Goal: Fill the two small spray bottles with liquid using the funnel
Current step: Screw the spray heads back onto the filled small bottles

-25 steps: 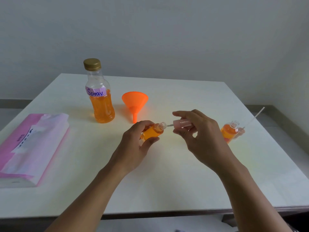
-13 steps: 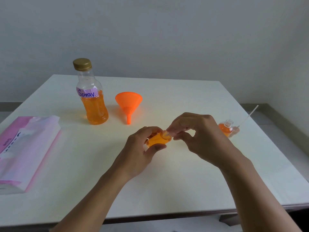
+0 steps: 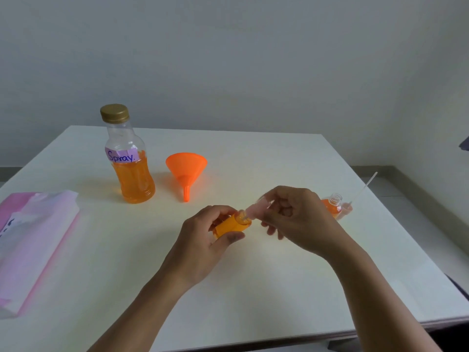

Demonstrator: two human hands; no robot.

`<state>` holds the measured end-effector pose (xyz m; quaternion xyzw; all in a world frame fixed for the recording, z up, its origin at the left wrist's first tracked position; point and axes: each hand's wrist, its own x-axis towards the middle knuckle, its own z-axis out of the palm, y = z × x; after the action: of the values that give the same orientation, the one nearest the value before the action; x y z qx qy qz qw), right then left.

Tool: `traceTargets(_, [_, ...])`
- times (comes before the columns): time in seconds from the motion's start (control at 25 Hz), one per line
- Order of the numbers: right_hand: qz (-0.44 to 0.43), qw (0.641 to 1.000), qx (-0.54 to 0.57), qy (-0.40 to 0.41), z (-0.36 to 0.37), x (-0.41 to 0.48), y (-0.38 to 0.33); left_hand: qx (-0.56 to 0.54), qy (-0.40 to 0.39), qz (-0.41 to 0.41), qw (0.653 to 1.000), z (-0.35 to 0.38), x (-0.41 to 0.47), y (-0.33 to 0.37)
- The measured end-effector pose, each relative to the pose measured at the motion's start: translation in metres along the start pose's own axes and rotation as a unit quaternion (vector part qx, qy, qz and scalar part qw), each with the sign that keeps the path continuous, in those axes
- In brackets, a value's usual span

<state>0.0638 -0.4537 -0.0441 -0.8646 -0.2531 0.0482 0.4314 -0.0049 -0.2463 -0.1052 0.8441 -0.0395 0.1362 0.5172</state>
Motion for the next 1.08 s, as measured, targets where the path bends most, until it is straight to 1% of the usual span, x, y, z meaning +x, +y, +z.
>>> traceTargets(0.08, [0.026, 0.997, -0.065, 0.013, 0.000, 0.000, 0.003, -0.006, 0.002, 0.000, 1.000, 0.000, 0.000, 0.001])
traceTargets(0.12, [0.017, 0.997, -0.077, 0.018, -0.001, -0.001, 0.003, -0.007, 0.001, -0.001, 1.000, 0.000, 0.000, 0.001])
traceTargets(0.16, [-0.004, 0.998, -0.063, 0.016, -0.002, -0.002, 0.003, -0.009, -0.001, -0.002, 1.000, 0.000, 0.000, 0.001])
traceTargets(0.24, [-0.043, 0.999, 0.012, -0.001, -0.002, 0.000, 0.004, -0.008, -0.002, -0.005, 1.000, -0.001, 0.000, 0.001])
traceTargets(0.28, [-0.044, 0.999, 0.027, -0.002, 0.000, 0.000, 0.002, -0.007, -0.002, -0.005, 1.000, -0.001, 0.000, 0.000])
traceTargets(0.4, [-0.011, 1.000, -0.009, 0.021, 0.003, 0.005, 0.000, -0.003, 0.005, -0.007, 1.000, 0.000, 0.000, 0.000])
traceTargets(0.48, [-0.031, 0.999, -0.029, 0.015, 0.001, 0.005, 0.003, -0.001, 0.006, -0.009, 1.000, -0.001, 0.000, -0.001])
traceTargets(0.56, [-0.060, 0.998, 0.009, -0.012, 0.001, 0.006, 0.007, 0.004, 0.006, -0.011, 1.000, -0.001, -0.001, -0.001])
traceTargets(0.6, [-0.058, 0.998, 0.023, -0.016, 0.002, 0.006, 0.007, 0.006, 0.004, -0.012, 1.000, -0.002, -0.001, -0.002])
traceTargets(0.68, [-0.016, 1.000, 0.001, -0.008, 0.004, 0.007, 0.007, 0.010, 0.003, -0.011, 1.000, -0.002, 0.000, -0.002])
traceTargets(0.76, [0.000, 0.999, -0.053, 0.007, 0.004, 0.007, 0.007, 0.012, 0.003, -0.006, 1.000, -0.001, -0.001, -0.002])
traceTargets(0.8, [-0.010, 0.998, -0.063, -0.003, 0.003, 0.006, 0.009, 0.011, 0.002, -0.004, 1.000, -0.001, 0.000, -0.002])
traceTargets(0.92, [-0.037, 0.998, -0.013, -0.049, 0.001, 0.005, 0.011, 0.021, -0.006, -0.008, 1.000, 0.000, 0.000, -0.002])
traceTargets(1.0, [-0.043, 0.998, -0.032, -0.039, 0.004, 0.007, 0.014, 0.032, -0.009, -0.011, 0.999, 0.000, 0.000, -0.004])
traceTargets(1.08, [-0.027, 0.997, -0.074, -0.018, 0.009, 0.009, 0.015, 0.036, -0.013, -0.023, 0.999, 0.000, -0.001, -0.006])
